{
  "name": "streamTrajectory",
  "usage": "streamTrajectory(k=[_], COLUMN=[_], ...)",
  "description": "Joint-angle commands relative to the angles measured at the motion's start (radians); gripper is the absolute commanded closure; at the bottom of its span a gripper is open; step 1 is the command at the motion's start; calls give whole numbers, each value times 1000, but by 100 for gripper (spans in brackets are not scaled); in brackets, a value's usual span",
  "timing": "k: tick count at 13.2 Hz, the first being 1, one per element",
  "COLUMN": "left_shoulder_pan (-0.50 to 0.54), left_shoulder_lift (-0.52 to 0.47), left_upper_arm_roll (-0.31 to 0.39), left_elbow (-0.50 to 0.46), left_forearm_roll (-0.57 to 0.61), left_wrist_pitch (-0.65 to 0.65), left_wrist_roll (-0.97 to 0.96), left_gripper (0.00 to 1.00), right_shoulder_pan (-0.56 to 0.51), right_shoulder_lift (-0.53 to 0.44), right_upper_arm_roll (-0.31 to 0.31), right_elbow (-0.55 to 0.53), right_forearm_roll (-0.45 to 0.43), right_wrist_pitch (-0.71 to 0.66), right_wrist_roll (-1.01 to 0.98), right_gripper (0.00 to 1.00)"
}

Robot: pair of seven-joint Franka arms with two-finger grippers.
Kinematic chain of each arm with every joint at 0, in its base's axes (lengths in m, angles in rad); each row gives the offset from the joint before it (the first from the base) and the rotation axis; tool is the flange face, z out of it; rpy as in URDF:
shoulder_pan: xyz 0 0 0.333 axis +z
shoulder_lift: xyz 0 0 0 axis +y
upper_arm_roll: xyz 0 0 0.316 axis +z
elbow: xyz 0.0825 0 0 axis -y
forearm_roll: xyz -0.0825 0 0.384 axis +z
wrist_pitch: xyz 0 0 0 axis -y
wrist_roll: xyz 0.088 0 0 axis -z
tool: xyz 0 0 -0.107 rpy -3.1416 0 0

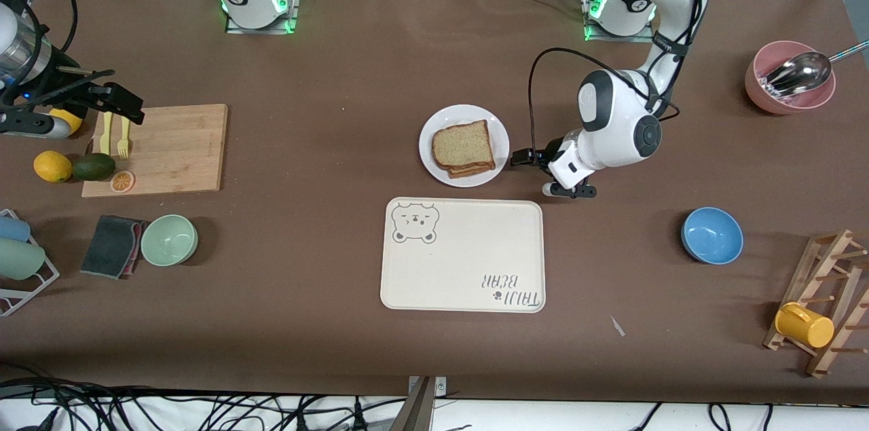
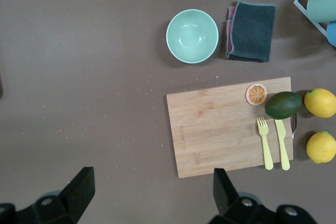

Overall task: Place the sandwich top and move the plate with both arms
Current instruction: 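Lower the left gripper to the white plate rim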

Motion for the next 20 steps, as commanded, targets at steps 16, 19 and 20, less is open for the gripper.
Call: streamTrajectory(k=[16,19,20], left_shoulder_pan=[-29,-32,-32], left_shoulder_lift=[-3,-5,-5], left_upper_arm_roll=[-46,-47,-47], left_elbow=[-136,-142,-145], left_forearm_roll=[-386,-386,-386], left_wrist_pitch=[-3,-3,-3], left_wrist_roll=[415,417,420], left_gripper=[30,45,47], right_shoulder_pan=[-9,-10,-12], right_shoulder_lift=[-7,-9,-9], right_upper_arm_roll=[65,62,59], right_elbow=[11,10,11], right_forearm_roll=[-59,-41,-41], right_wrist_pitch=[0,-5,-5], right_wrist_roll=[-52,-49,-54], right_gripper=[0,0,0])
